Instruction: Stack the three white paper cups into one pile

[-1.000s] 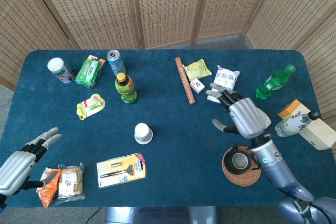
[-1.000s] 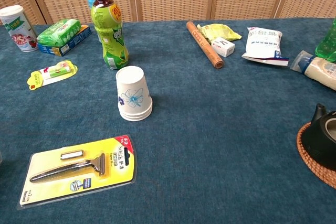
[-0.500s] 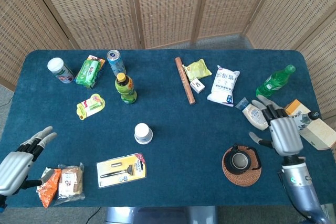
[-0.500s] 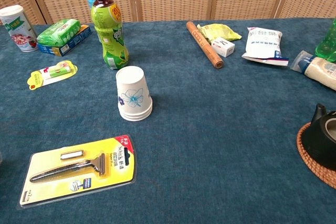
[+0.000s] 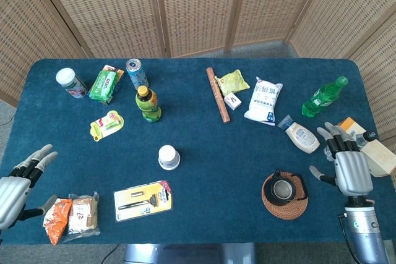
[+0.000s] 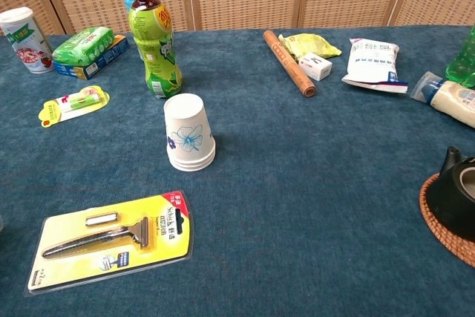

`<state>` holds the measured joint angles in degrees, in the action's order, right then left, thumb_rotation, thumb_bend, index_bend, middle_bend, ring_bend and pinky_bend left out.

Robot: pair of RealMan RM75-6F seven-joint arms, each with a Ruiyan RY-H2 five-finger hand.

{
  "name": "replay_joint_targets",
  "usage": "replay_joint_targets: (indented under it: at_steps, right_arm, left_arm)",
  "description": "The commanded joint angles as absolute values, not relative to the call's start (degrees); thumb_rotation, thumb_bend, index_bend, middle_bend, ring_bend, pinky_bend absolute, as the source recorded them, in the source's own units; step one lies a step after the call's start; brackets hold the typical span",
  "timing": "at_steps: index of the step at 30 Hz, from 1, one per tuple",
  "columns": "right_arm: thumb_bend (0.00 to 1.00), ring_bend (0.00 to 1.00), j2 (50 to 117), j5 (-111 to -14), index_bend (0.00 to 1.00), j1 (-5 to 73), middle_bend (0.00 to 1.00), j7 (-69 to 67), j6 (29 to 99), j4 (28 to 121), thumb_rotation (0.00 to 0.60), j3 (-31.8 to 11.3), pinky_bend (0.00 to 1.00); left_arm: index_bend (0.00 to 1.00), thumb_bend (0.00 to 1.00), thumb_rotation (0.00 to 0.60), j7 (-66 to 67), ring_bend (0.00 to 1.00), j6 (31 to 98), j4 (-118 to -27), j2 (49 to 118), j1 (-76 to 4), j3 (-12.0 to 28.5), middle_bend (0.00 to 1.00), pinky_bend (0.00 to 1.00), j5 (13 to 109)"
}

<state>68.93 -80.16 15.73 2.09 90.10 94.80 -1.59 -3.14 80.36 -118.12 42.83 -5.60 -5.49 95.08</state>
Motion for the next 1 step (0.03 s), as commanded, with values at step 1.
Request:
replay_joint_targets:
  at_steps: [1]
  right_arm:
    - [0.19,0.09,68.84,-80.47,0.16,15.39,0.1,1.77,89.8,95.04,0.6,-2.02,0.19]
  left_arm:
    - [0.04,0.37,0.6,-3.4,0.0,80.88,-117.93,42.69,-5.32,-5.47,0.0,0.15,95.39]
